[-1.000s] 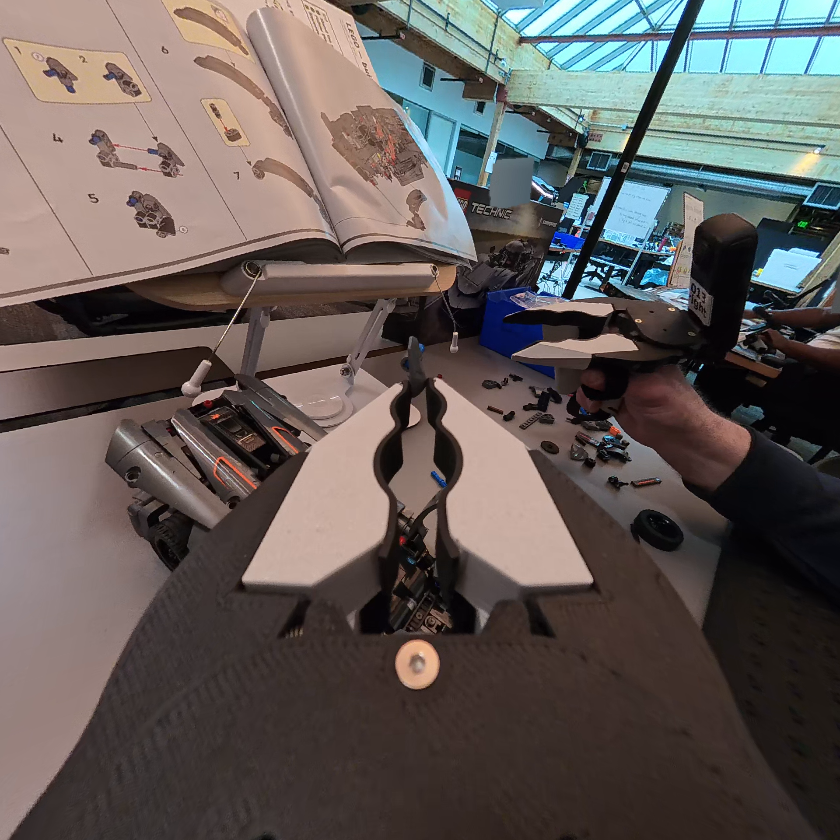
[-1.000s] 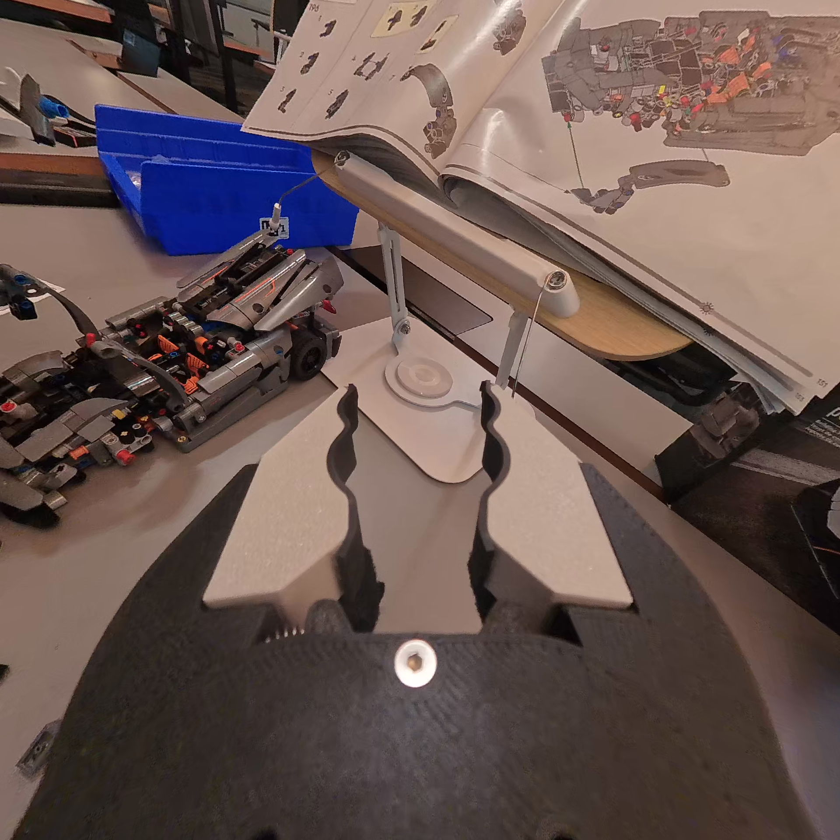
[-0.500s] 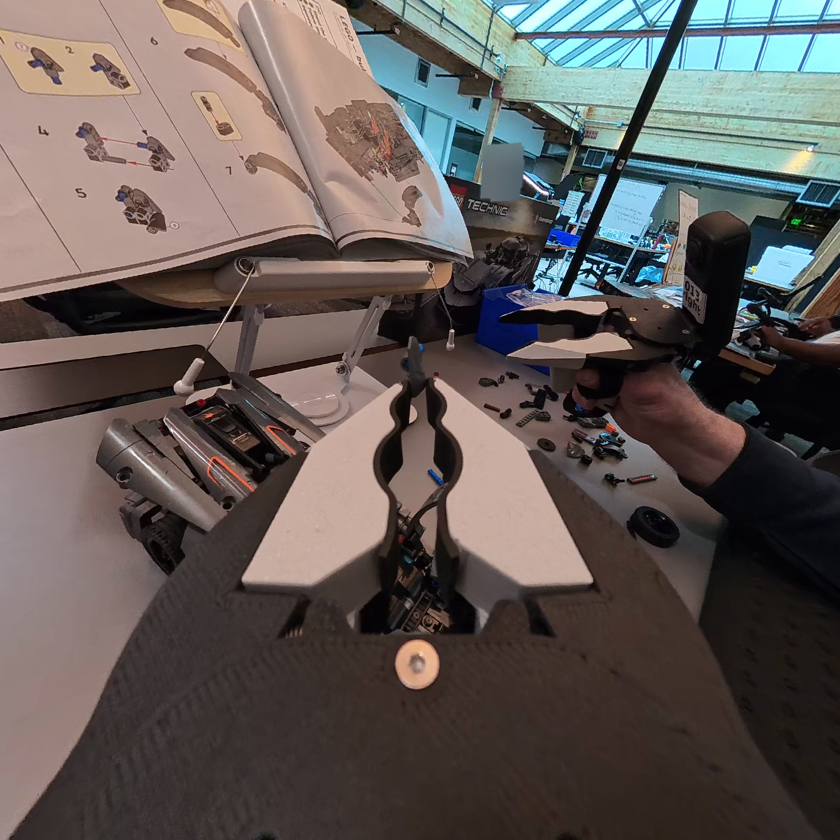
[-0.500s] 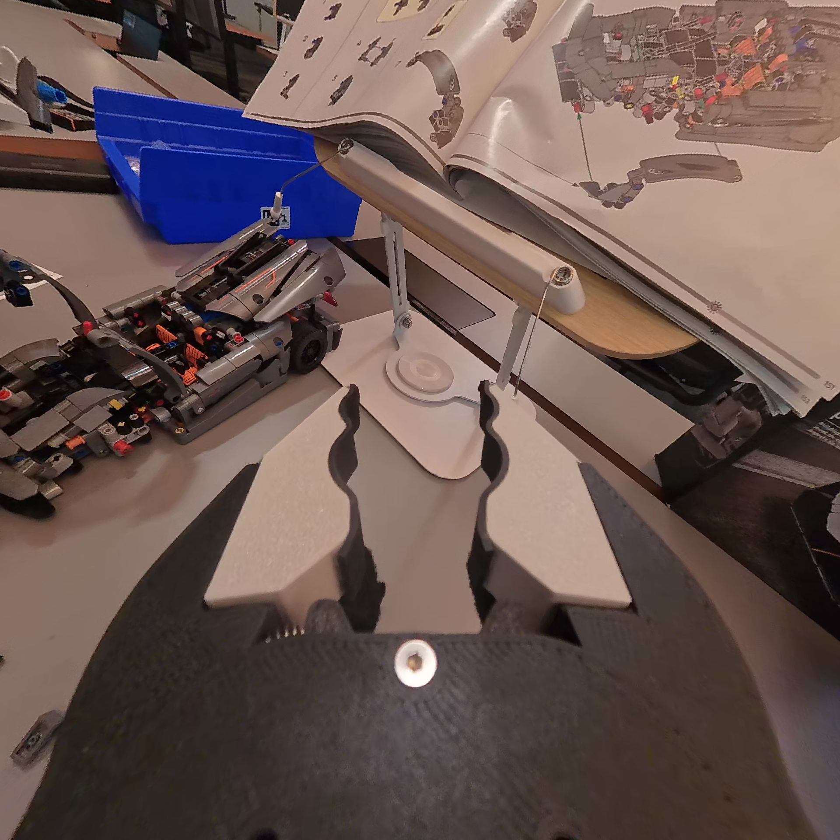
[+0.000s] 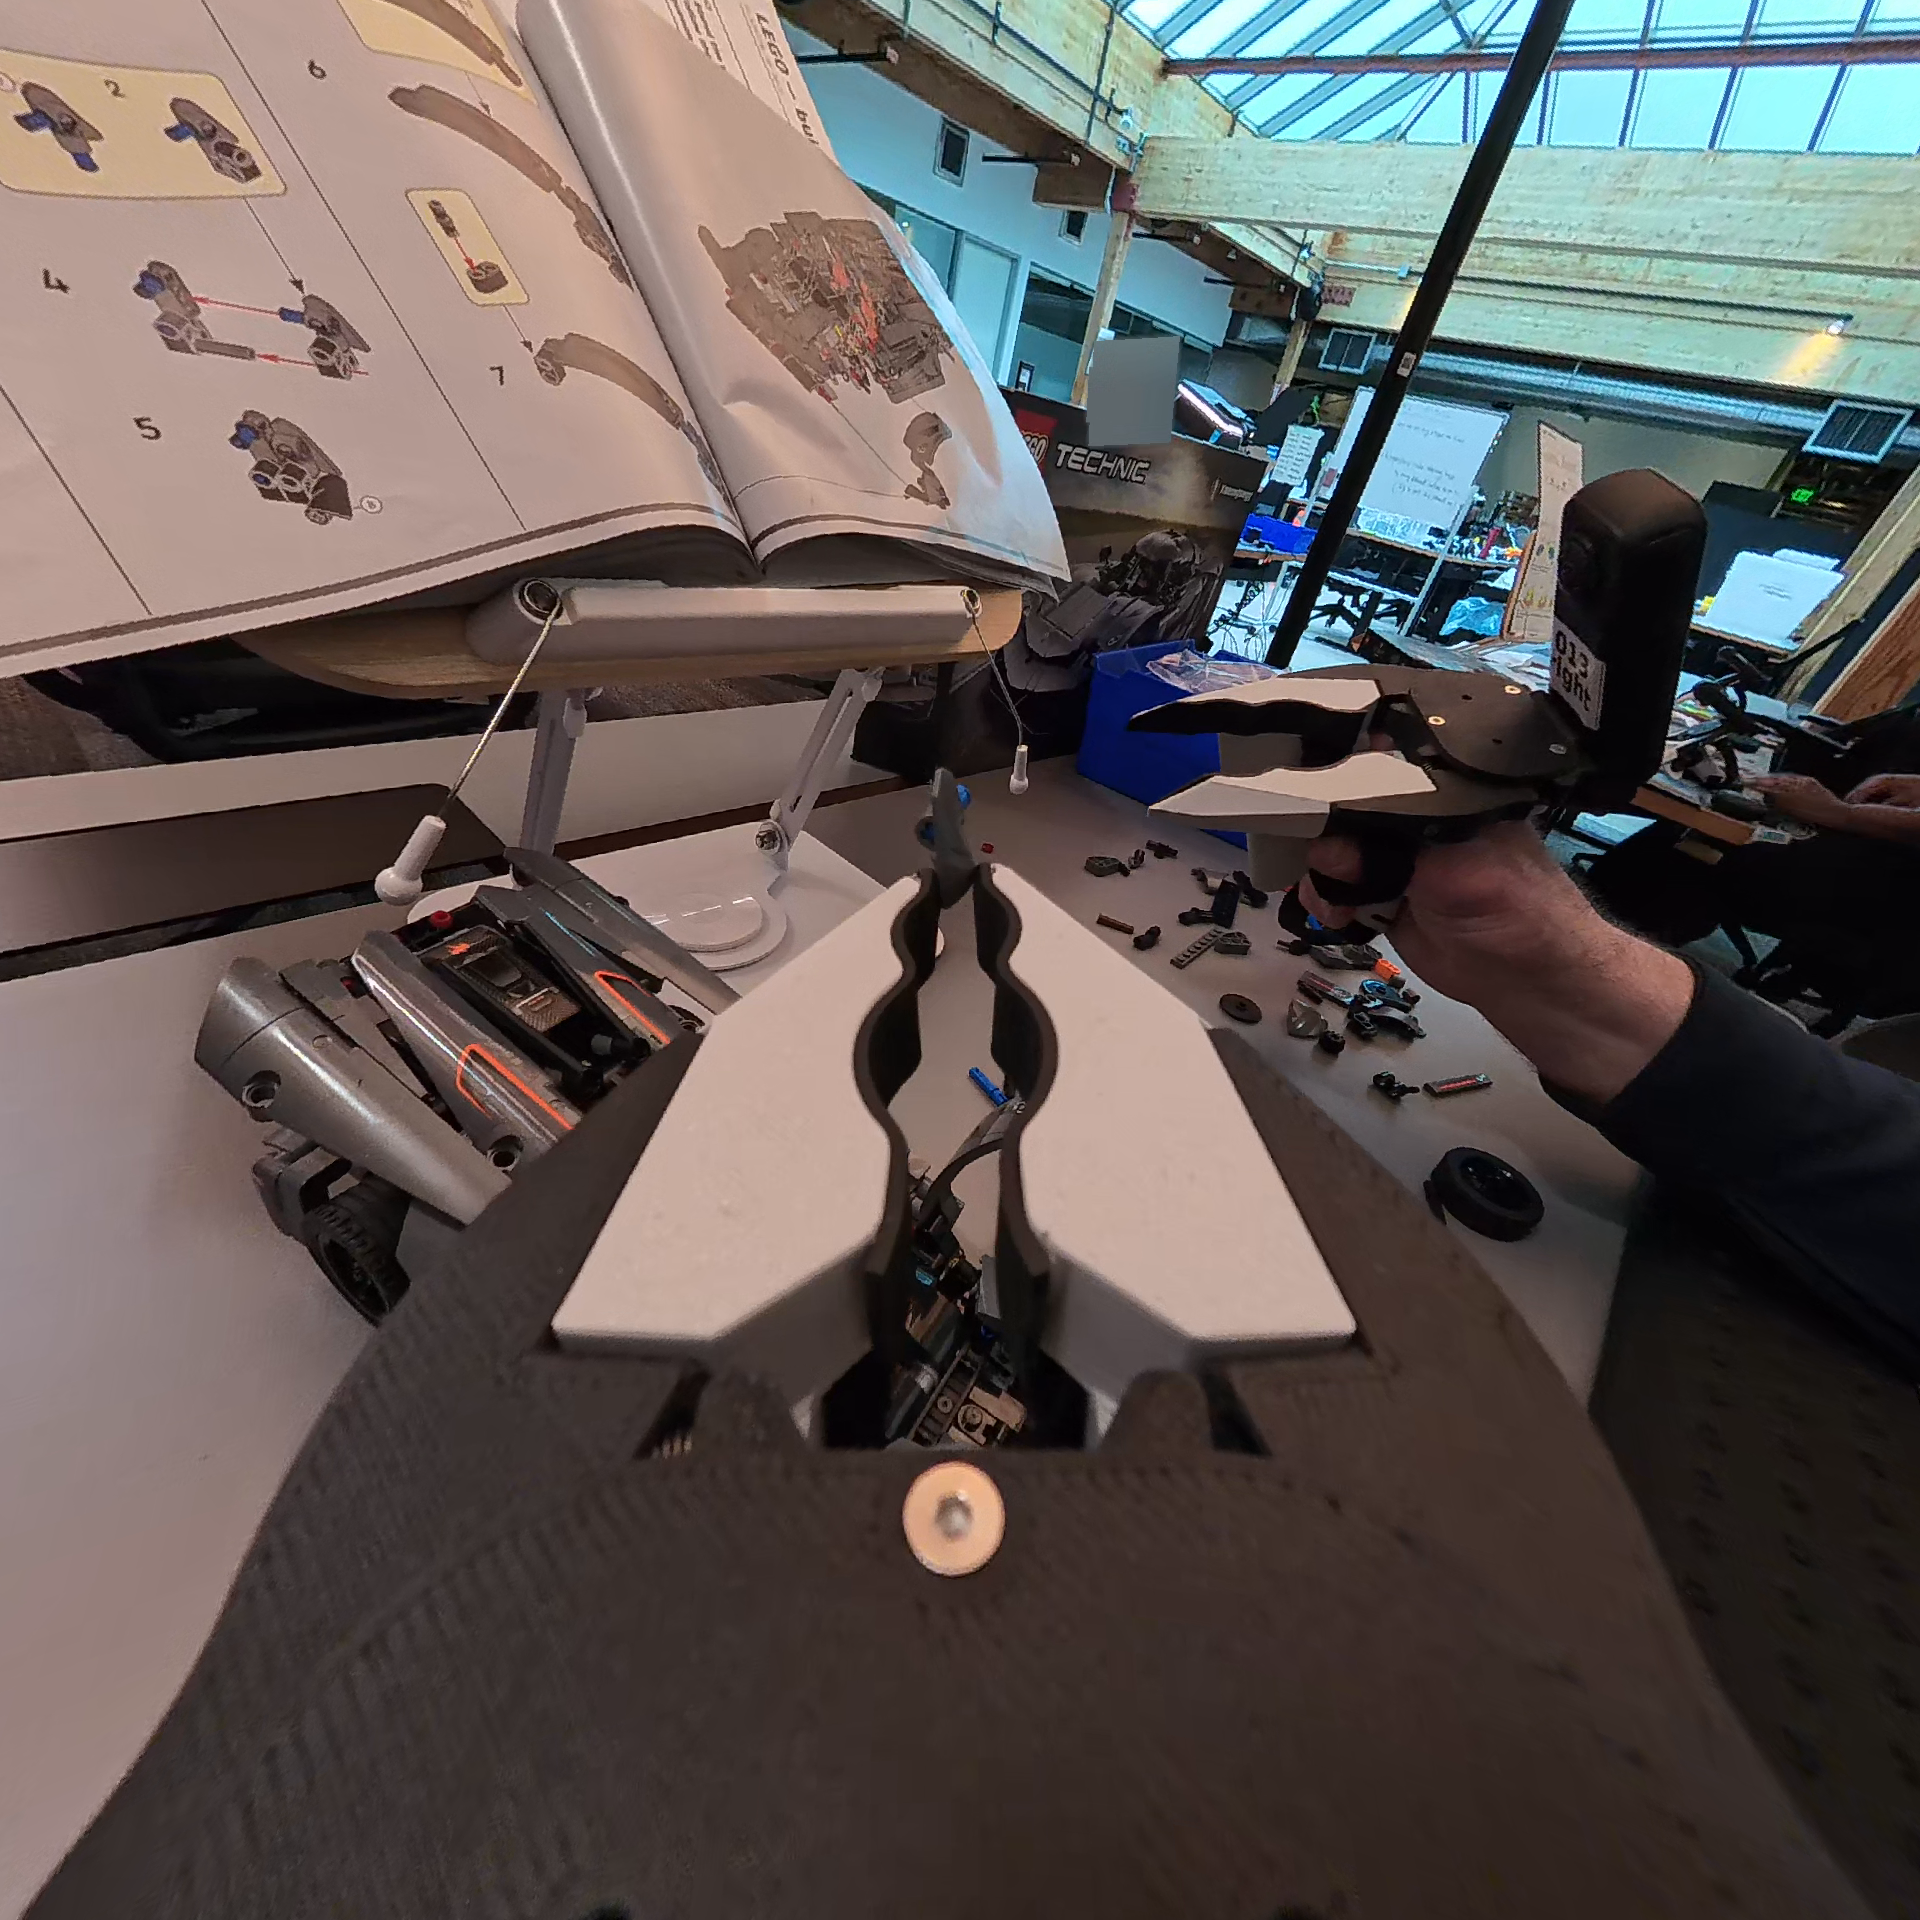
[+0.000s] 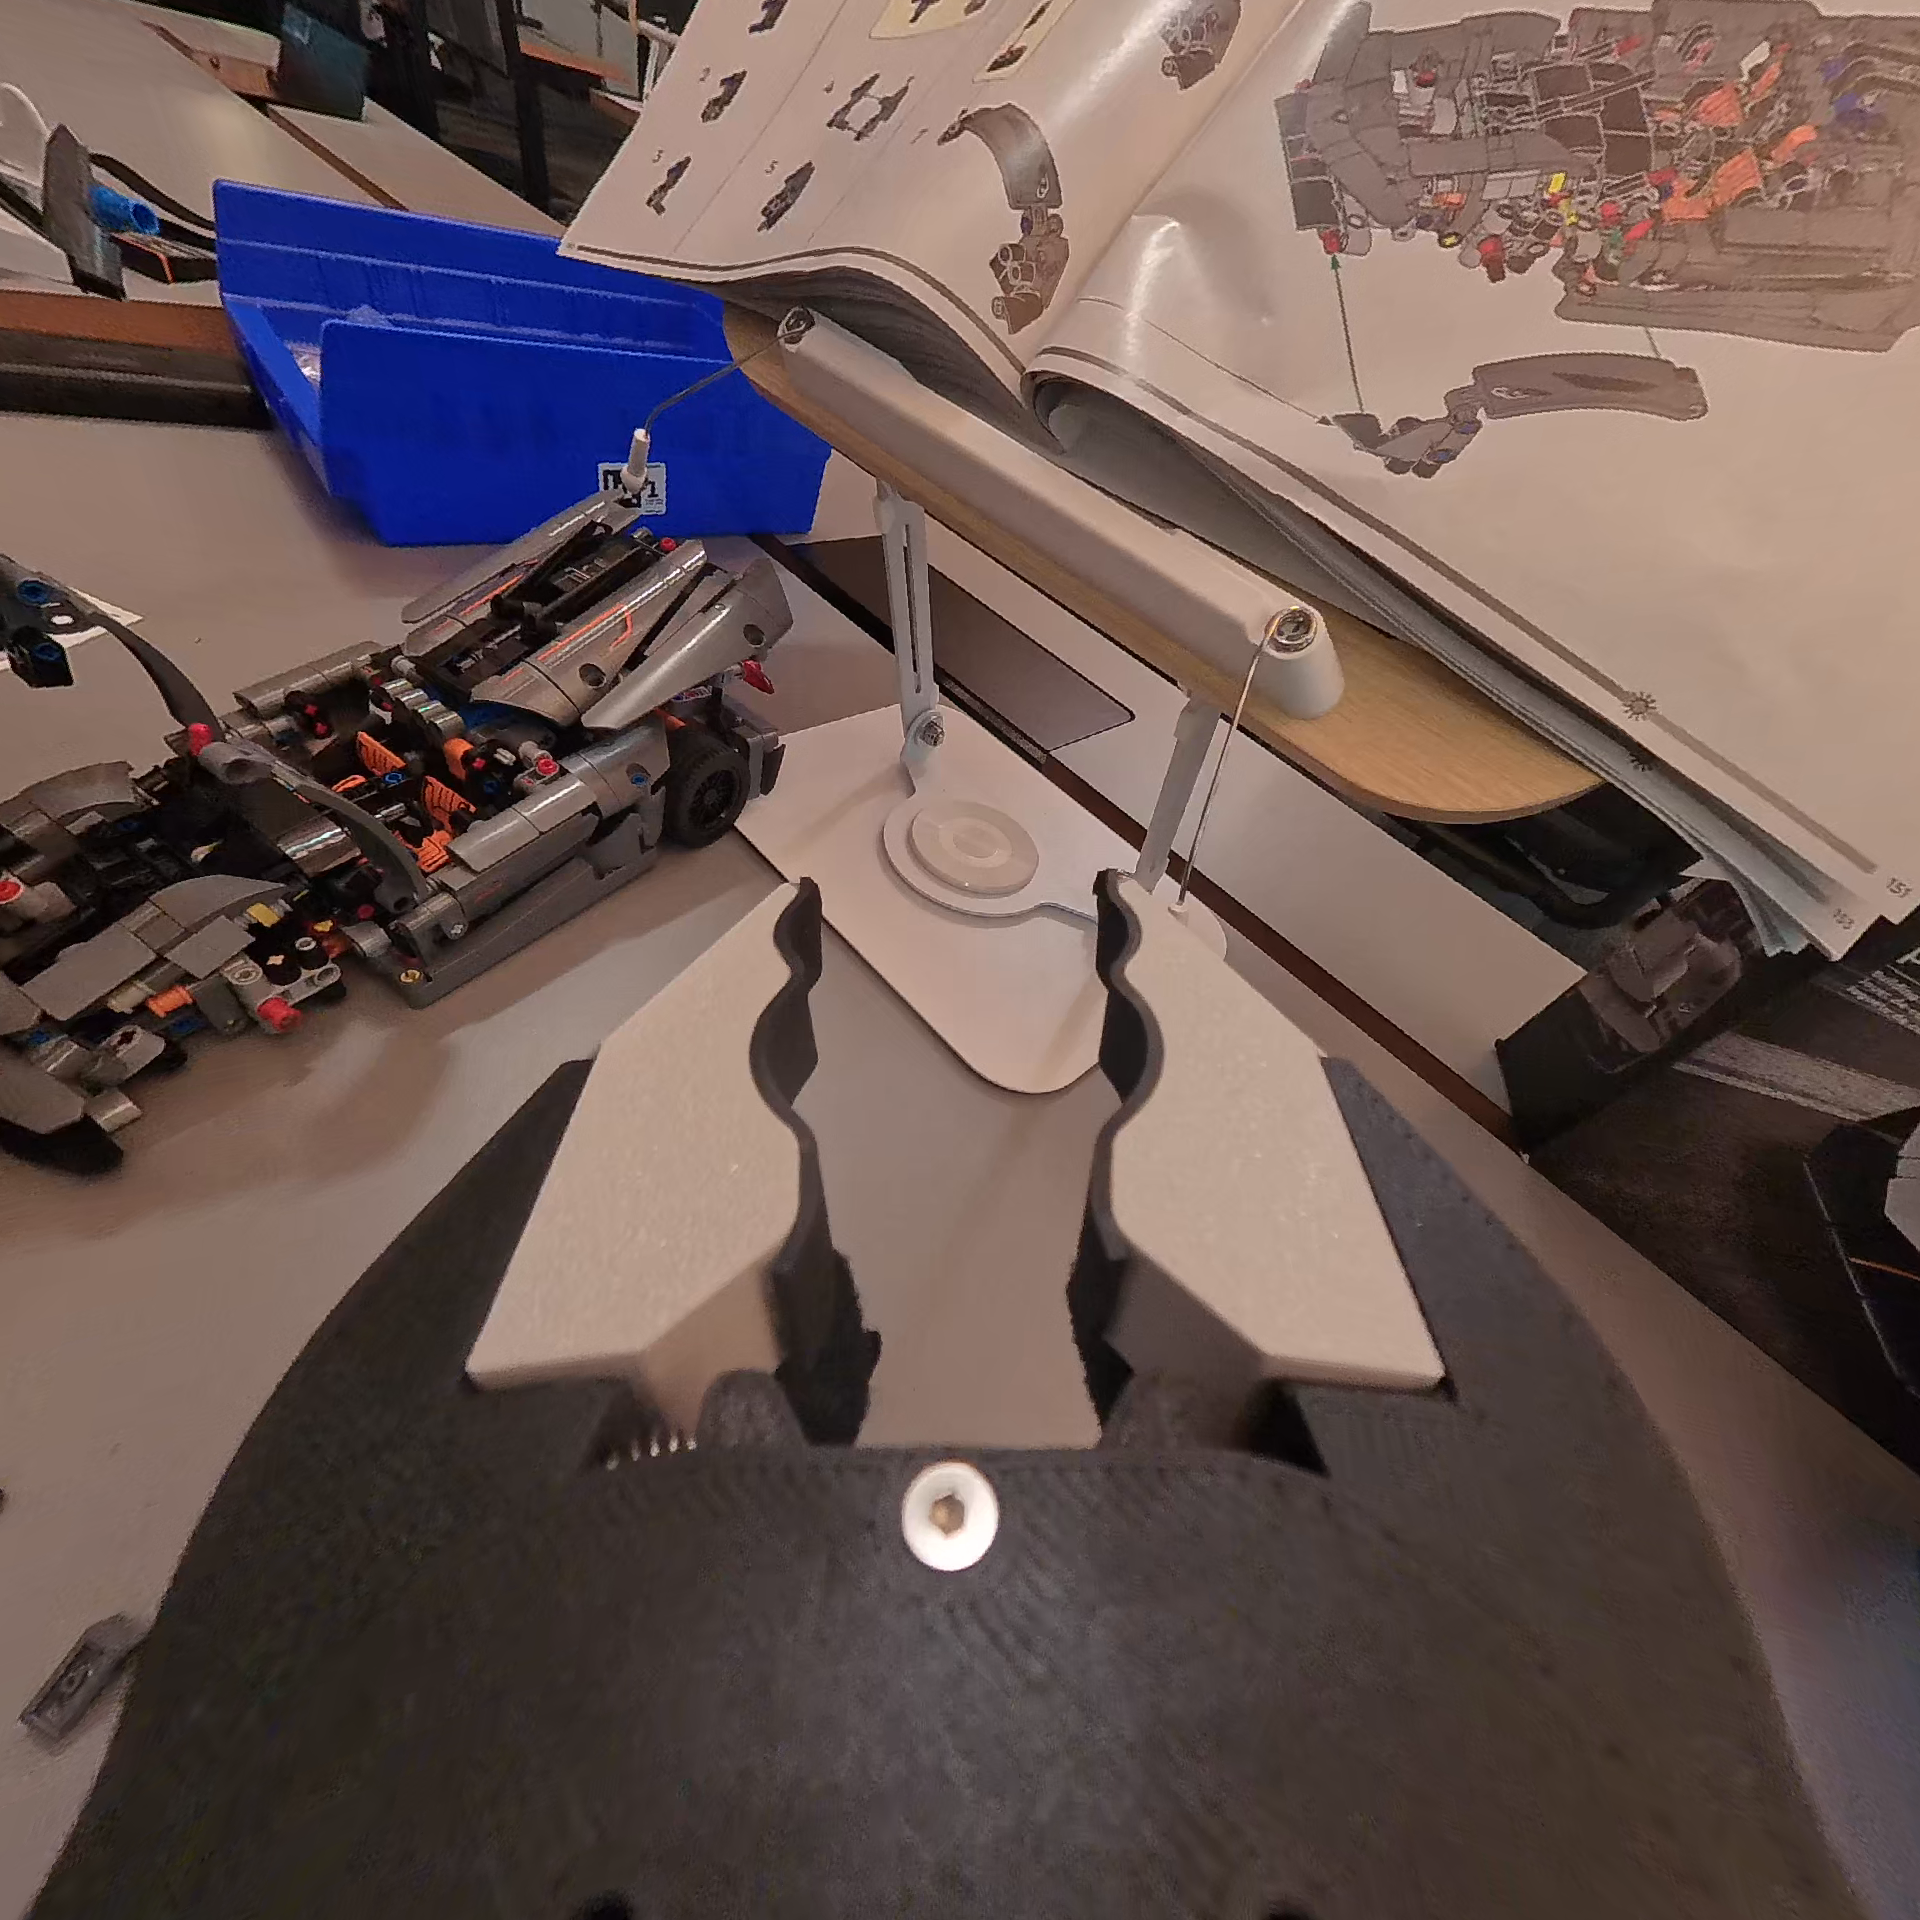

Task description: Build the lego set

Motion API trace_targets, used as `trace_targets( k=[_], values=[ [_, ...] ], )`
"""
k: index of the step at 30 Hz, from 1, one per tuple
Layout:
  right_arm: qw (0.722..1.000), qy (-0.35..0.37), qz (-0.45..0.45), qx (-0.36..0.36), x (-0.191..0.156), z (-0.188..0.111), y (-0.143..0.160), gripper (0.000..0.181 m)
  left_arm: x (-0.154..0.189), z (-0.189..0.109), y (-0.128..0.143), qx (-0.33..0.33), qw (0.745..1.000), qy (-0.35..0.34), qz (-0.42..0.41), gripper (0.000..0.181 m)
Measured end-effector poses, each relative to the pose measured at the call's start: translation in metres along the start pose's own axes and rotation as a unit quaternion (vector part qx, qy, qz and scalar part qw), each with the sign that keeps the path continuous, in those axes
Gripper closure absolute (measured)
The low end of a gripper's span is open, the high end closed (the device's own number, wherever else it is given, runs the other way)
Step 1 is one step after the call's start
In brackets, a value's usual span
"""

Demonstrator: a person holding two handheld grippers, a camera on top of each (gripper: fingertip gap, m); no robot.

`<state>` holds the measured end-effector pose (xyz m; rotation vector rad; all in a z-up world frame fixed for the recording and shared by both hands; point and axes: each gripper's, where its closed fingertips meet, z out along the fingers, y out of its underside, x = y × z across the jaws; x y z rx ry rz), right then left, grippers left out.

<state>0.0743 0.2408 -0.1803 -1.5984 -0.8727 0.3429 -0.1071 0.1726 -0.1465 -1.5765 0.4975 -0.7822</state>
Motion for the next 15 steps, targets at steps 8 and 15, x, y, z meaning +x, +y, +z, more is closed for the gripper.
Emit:
trace_targets(
  k=[8, 15],
  values=[
    [1.0, 0.0, 0.0, 0.001, 0.001, -0.001, 0.0, 0.13, 0.002, 0.001, 0.001, -0.002, 1.0, 0.006, 0.001, 0.177],
    [1.0, 0.0, -0.004, 0.002, 0.0, -0.001, -0.002, 0.13, 0.011, 0.003, 0.0, 0.003, 1.0, 0.031, -0.001, 0.177]
  ],
)
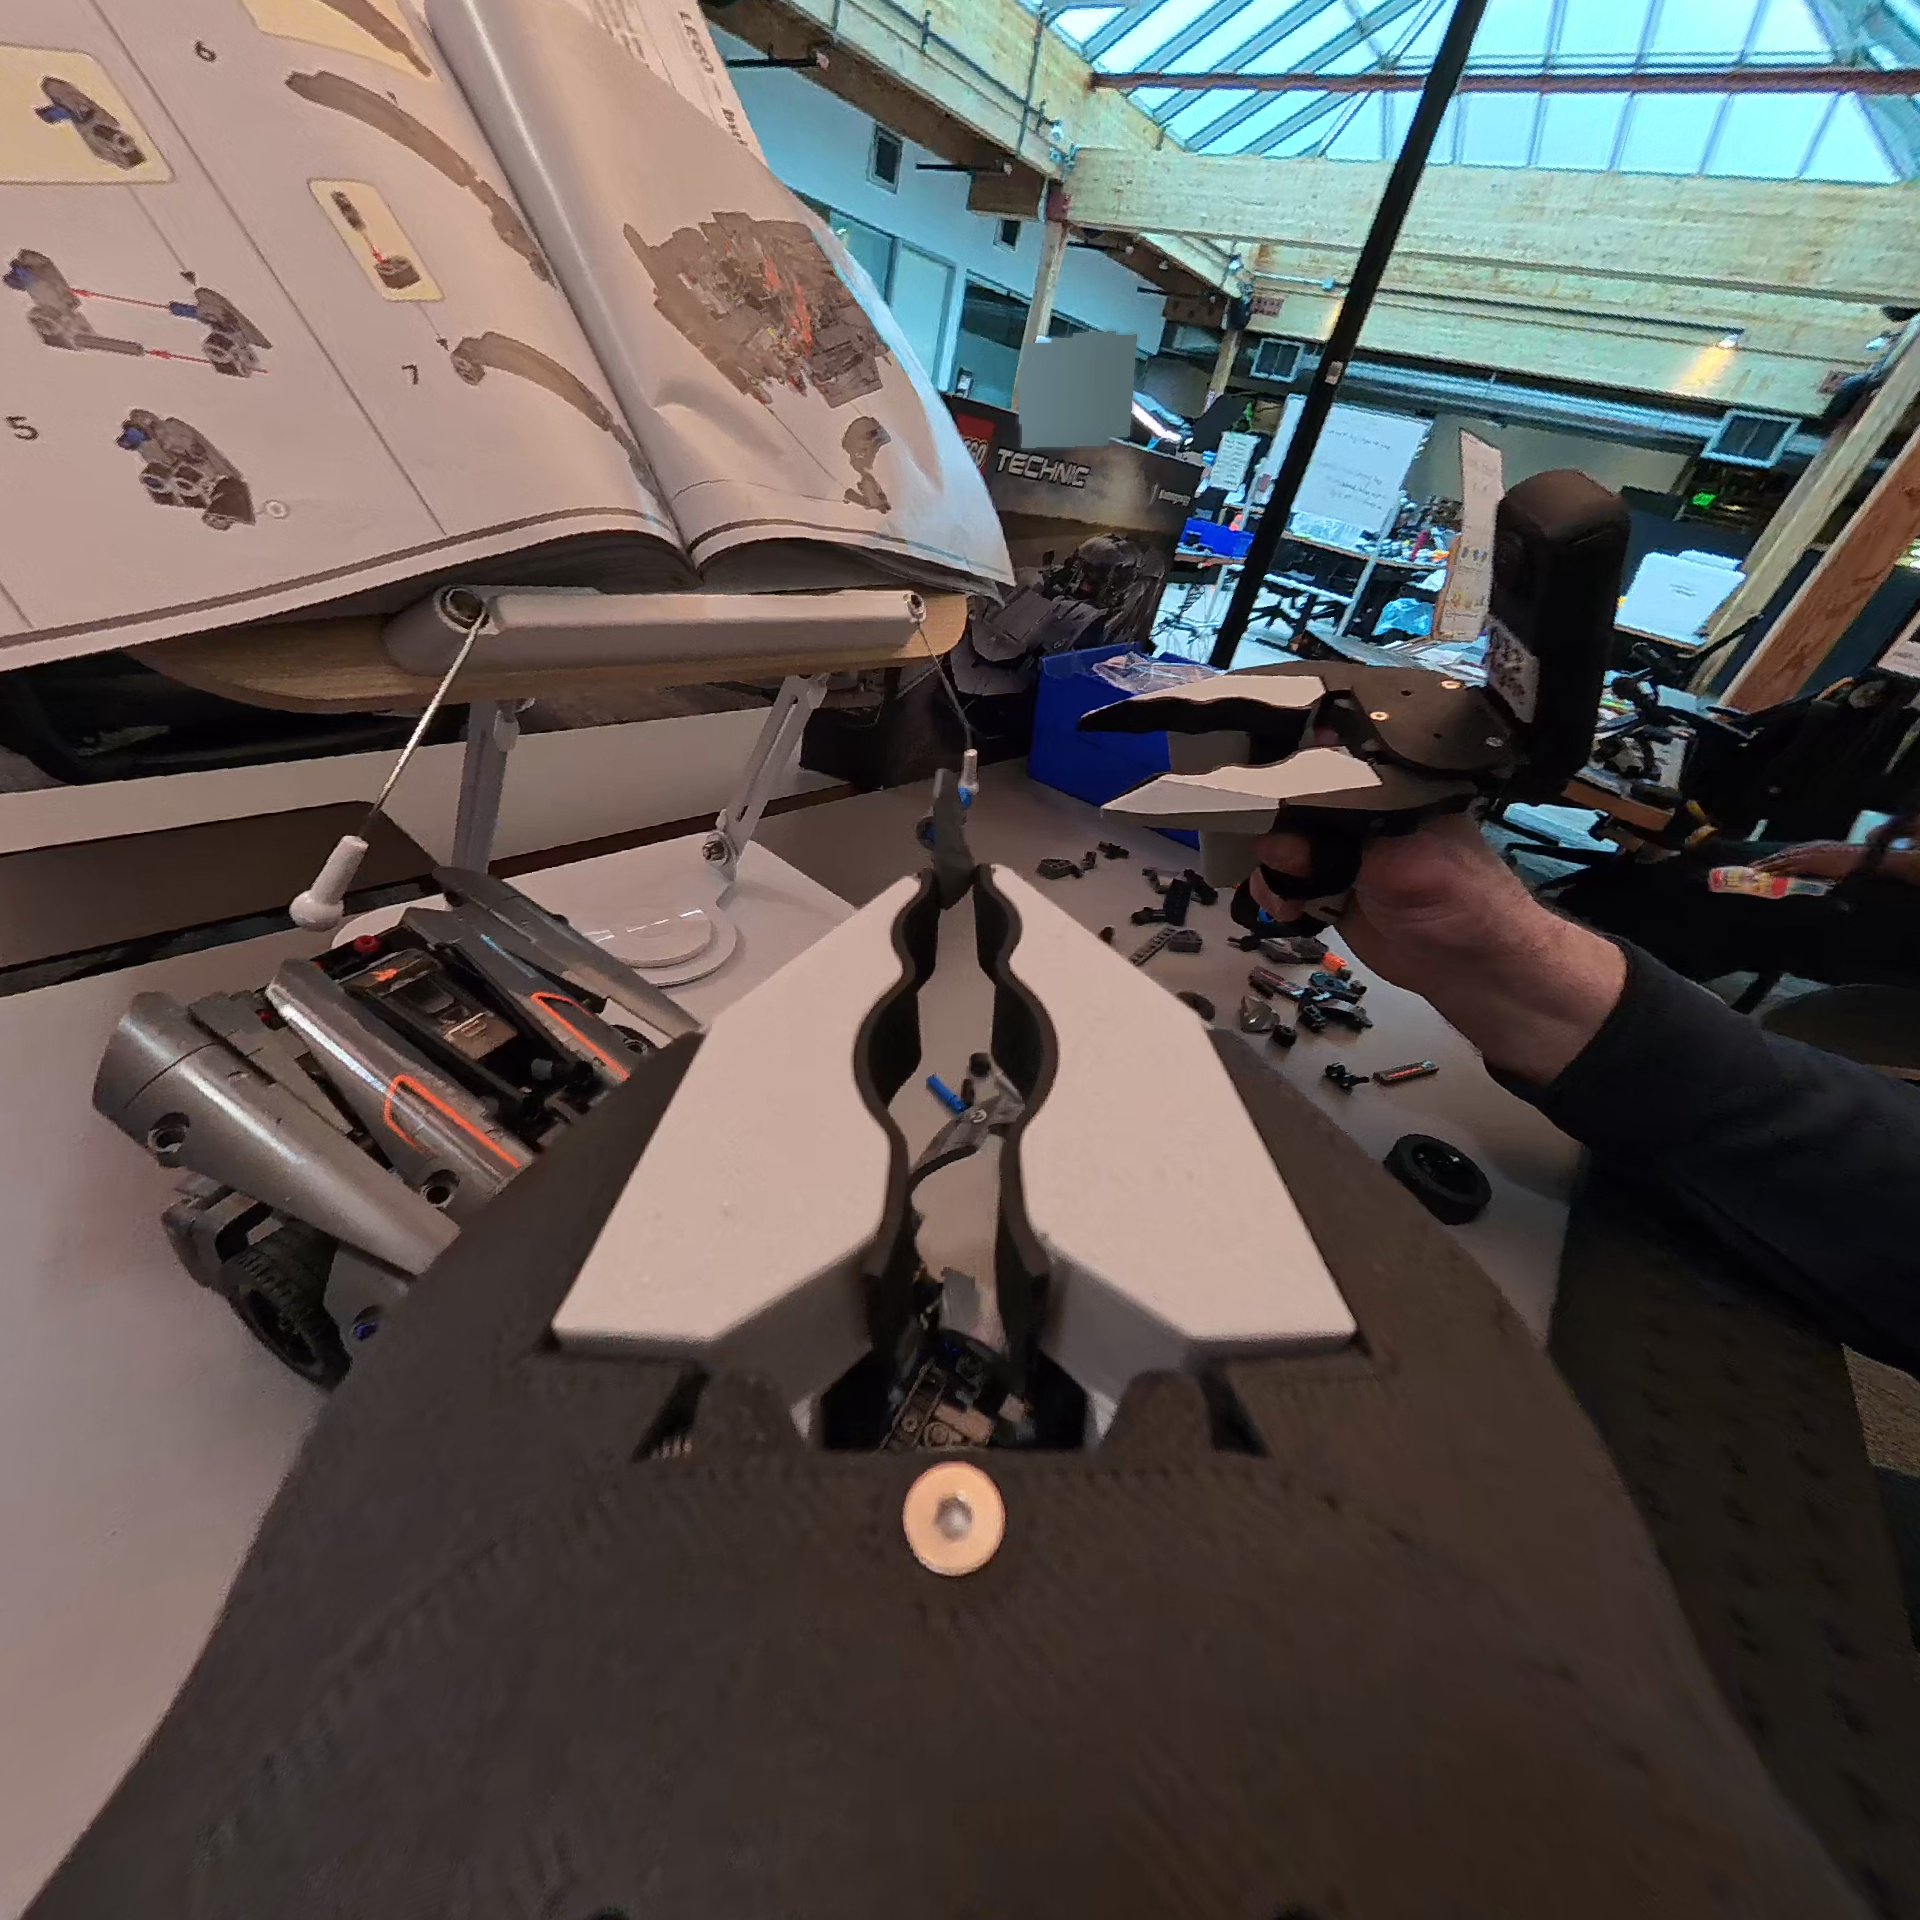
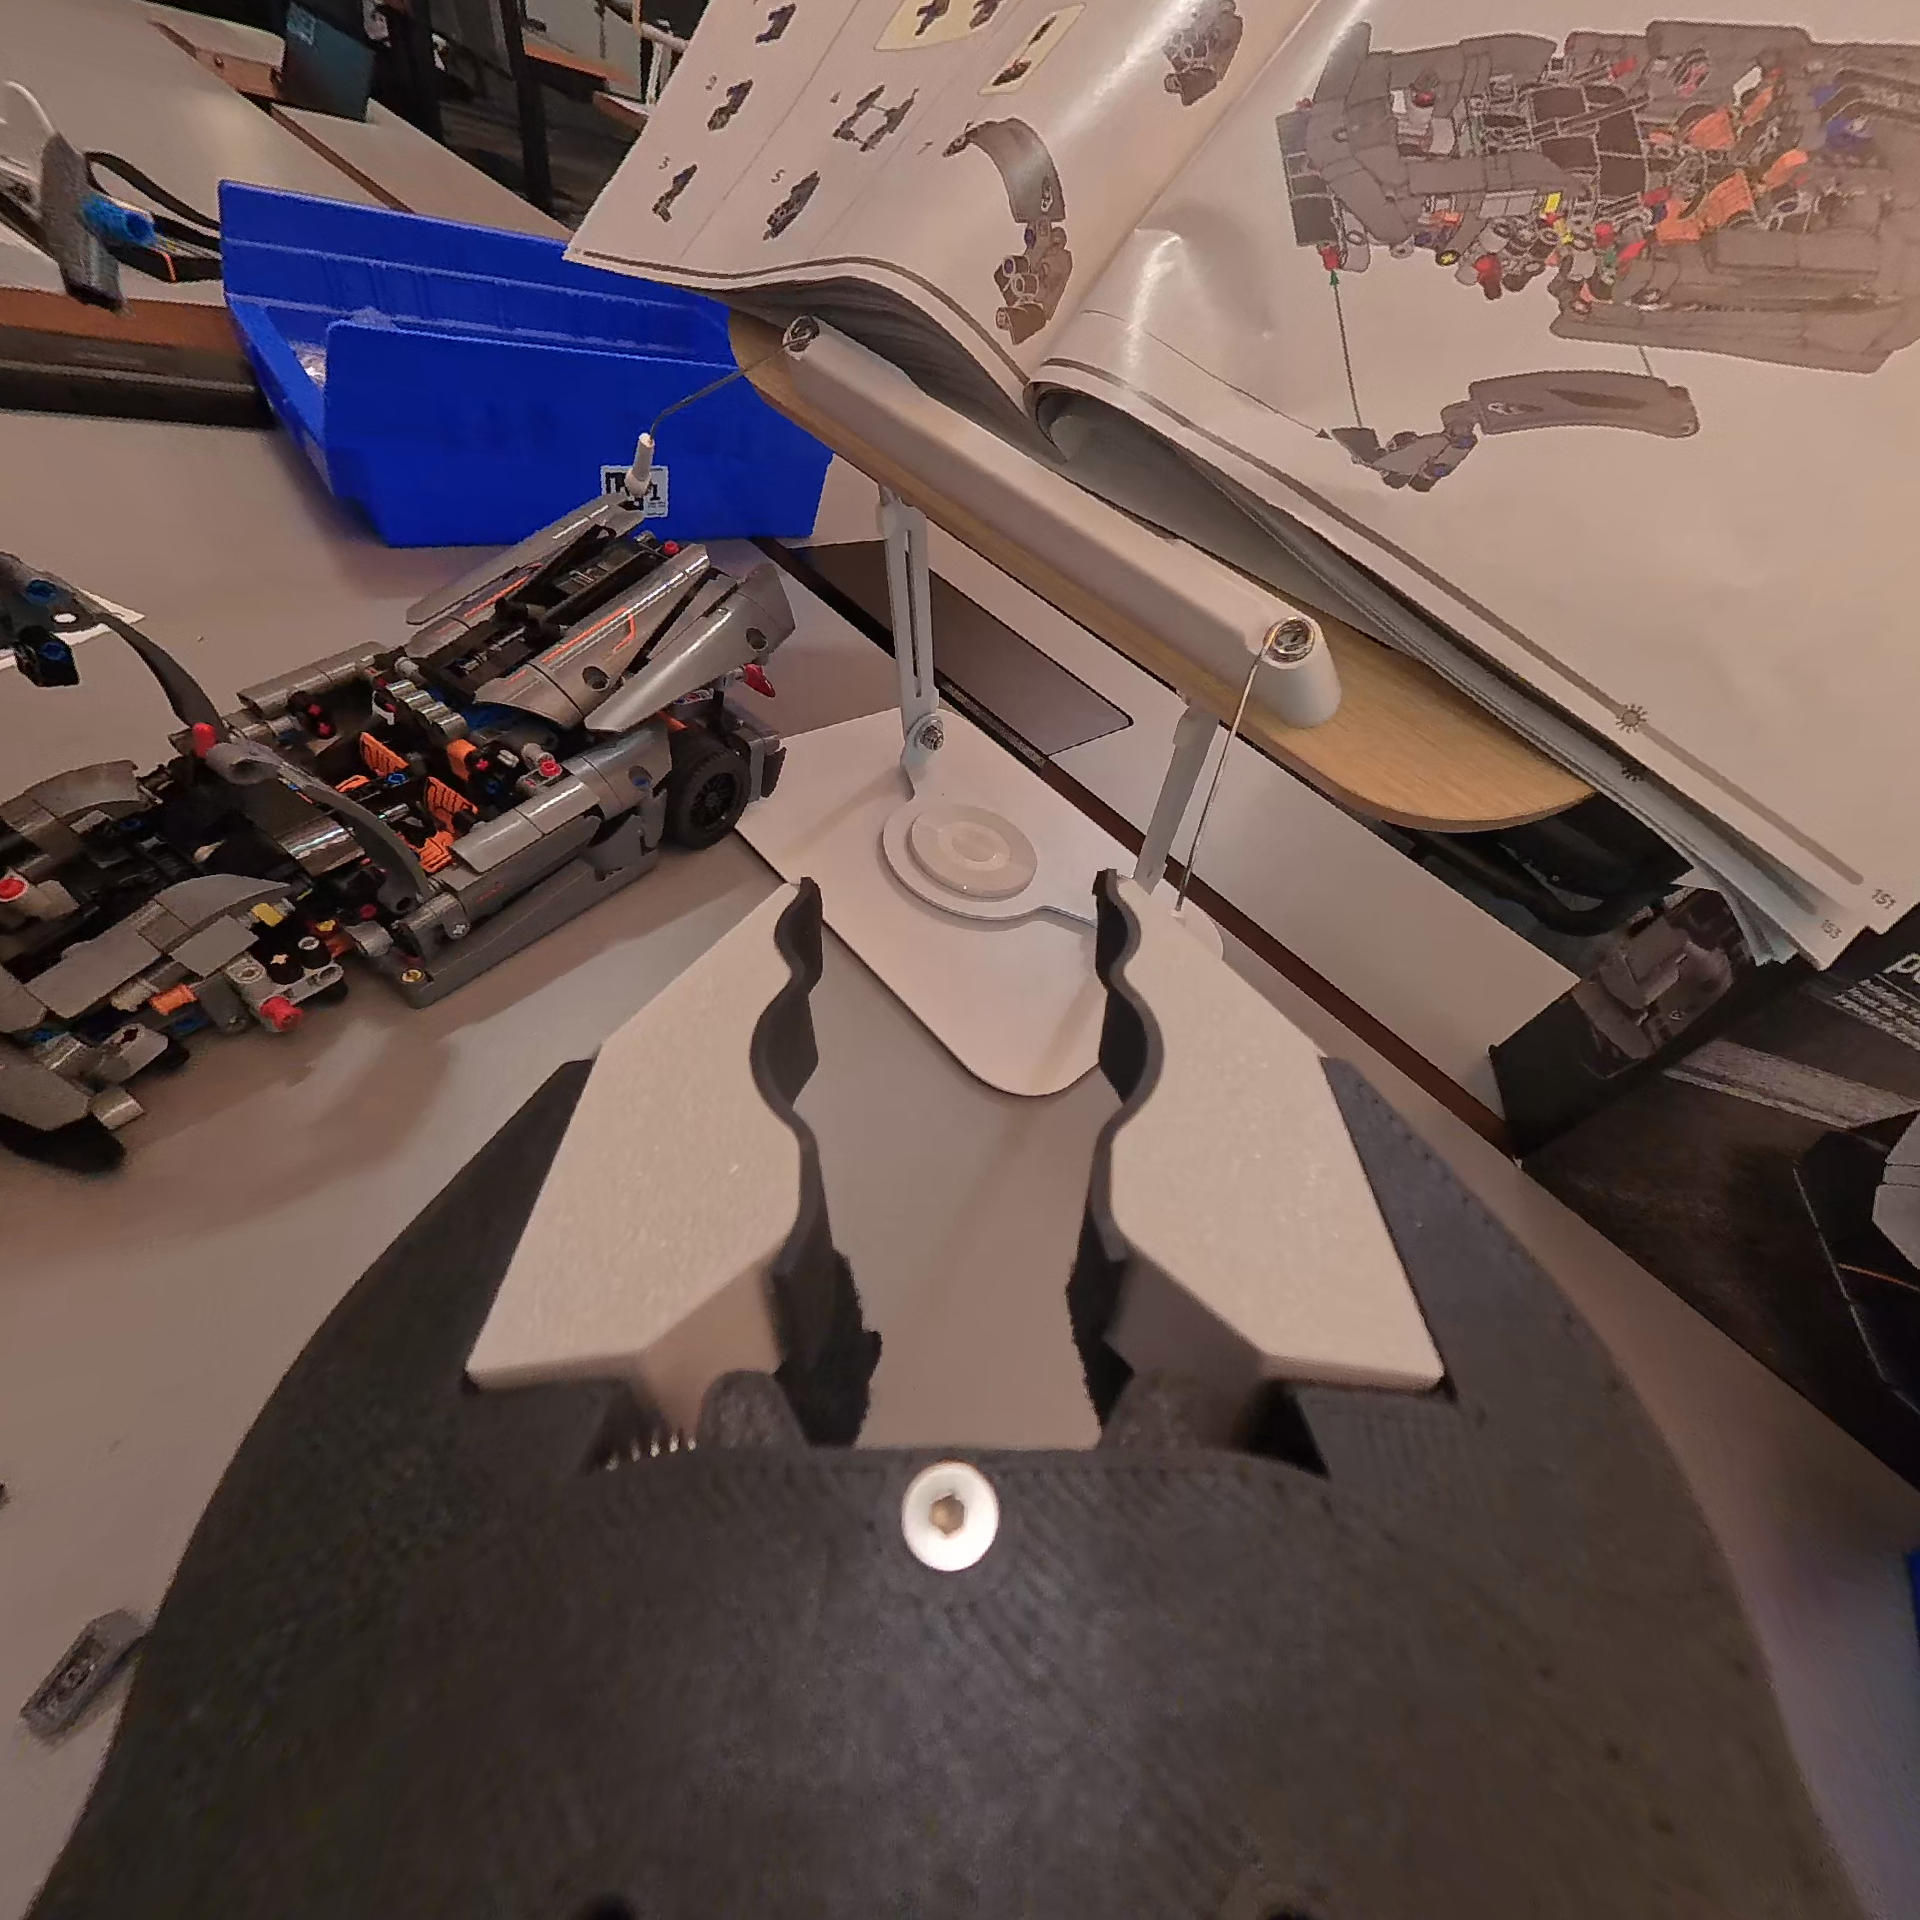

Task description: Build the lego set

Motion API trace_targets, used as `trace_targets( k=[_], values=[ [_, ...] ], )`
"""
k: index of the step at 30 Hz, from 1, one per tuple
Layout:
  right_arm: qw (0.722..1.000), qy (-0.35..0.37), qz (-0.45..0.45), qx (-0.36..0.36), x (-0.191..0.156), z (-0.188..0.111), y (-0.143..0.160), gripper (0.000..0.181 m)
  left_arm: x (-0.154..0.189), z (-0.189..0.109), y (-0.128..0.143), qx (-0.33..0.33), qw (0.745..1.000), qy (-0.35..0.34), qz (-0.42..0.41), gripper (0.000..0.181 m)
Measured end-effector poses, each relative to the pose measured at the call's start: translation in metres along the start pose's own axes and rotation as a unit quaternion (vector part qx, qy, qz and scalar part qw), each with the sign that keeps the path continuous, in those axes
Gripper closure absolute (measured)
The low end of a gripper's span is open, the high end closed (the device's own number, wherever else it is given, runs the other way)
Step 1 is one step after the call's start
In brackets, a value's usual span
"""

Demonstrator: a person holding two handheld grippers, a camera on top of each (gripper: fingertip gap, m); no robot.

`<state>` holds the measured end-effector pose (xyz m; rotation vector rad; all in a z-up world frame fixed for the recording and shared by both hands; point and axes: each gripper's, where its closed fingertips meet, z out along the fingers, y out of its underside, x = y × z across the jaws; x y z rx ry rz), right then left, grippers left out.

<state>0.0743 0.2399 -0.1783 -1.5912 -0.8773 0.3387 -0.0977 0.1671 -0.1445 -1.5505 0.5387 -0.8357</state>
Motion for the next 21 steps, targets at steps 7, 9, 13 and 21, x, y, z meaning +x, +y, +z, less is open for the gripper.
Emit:
trace_targets(
  k=[7, 9, 13, 21],
  values=[
    [0.996, -0.086, -0.006, 0.037, -0.032, -0.006, -0.017, 0.145, 0.028, 0.007, 0.001, -0.009, 0.998, 0.059, 0.034, 0.177],
    [0.986, -0.148, -0.011, 0.079, -0.057, -0.015, -0.035, 0.153, 0.037, 0.009, 0.003, -0.015, 0.996, 0.075, 0.048, 0.177],
    [0.954, -0.258, 0.006, 0.15, -0.104, -0.036, -0.065, 0.158, 0.052, 0.017, 0.016, -0.05, 0.991, 0.094, 0.084, 0.177],
    [0.933, -0.331, 0.004, 0.142, -0.148, -0.037, -0.064, 0.157, 0.08, 0.03, 0.044, -0.115, 0.973, 0.124, 0.155, 0.178]
  ],
)
